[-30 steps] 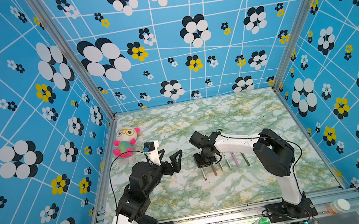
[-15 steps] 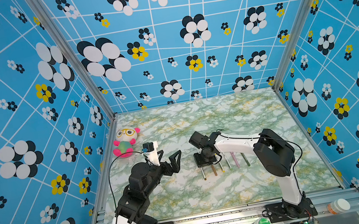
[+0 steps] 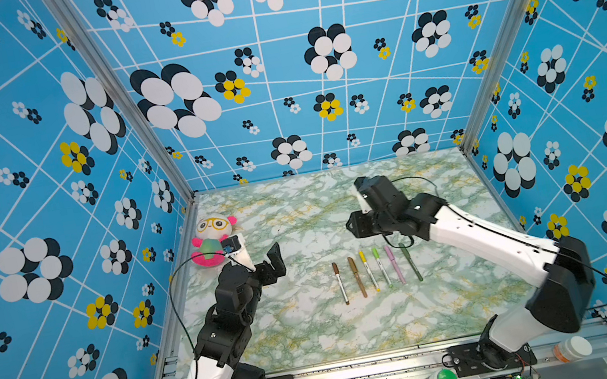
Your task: Insert the pens into the pen caps
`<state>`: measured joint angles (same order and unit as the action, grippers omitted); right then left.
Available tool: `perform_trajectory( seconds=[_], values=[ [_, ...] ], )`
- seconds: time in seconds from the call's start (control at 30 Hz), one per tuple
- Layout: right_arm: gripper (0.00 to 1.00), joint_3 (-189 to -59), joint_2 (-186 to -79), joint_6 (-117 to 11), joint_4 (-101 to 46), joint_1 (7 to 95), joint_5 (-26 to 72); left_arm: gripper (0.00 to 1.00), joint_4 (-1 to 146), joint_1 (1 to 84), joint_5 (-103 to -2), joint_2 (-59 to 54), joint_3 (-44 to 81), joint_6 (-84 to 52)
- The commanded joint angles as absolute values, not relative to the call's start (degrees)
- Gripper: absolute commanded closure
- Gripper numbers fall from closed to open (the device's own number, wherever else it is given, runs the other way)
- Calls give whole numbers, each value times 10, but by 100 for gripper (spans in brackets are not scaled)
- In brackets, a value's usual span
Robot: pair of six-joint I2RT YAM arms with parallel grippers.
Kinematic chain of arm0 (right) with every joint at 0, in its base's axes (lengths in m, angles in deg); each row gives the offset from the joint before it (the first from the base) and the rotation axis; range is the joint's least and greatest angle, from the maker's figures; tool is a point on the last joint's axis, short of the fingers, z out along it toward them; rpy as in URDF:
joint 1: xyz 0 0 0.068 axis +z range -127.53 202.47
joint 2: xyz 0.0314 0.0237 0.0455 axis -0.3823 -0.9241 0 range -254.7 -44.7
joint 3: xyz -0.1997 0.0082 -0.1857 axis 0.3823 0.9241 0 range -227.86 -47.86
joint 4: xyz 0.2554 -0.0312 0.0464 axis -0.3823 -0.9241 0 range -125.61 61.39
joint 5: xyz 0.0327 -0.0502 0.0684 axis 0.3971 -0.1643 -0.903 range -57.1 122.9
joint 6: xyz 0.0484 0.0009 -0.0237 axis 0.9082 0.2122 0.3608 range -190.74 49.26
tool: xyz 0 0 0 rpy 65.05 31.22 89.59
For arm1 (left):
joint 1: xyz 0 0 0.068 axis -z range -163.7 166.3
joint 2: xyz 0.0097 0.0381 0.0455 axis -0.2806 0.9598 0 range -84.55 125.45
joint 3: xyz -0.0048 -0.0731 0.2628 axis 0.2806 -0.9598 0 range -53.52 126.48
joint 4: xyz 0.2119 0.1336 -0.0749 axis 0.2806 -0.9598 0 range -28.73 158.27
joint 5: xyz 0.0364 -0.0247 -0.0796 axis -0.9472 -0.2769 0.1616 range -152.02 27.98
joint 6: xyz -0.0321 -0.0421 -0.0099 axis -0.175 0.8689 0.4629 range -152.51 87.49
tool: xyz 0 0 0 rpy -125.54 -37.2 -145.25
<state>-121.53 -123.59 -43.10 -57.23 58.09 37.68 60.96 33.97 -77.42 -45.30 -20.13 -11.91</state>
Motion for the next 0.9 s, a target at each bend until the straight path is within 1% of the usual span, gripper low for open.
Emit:
perform_trajectory(
  seconds=[0.0, 0.1, 0.2, 0.3, 0.37, 0.47, 0.53, 0.6, 0.7, 0.73, 0.8, 0.87],
  values=[
    [61, -1114, -1177, -499, -516, 511, 454, 1, 644, 293, -830, -421, -216, -161],
    [60, -1007, -1127, -523, -437, 416, 460, 1, 717, 273, -862, -387, -267, -226],
    [58, -932, -1087, -540, -399, 347, 474, 1, 750, 253, -886, -343, -291, -247],
    [56, -854, -1042, -590, -332, 326, 530, 1, 771, 237, -906, -284, -292, -235],
    [49, -780, -1008, -616, -243, 324, 579, 1, 826, 231, -907, -236, -303, -249],
    [46, -687, -988, -643, -108, 322, 615, 1, 927, 229, -904, -155, -317, -282],
    [44, -663, -1008, -651, -68, 320, 626, 1, 925, 225, -897, -114, -288, -284],
    [45, -656, -1046, -650, -36, 319, 631, 1, 968, 223, -871, -80, -278, -302],
    [44, -629, -1124, -653, 109, 316, 623, 1, 1054, 217, -830, -37, -274, -329],
    [44, -629, -1150, -661, 148, 316, 619, 1, 1034, 208, -800, -30, -260, -316],
    [45, -646, -1188, -682, 178, 309, 571, 1, 1091, 194, -736, -6, -278, -305],
    [49, -667, -1230, -709, 198, 303, 541, 1, 1176, 188, -690, 28, -302, -318]
  ],
)
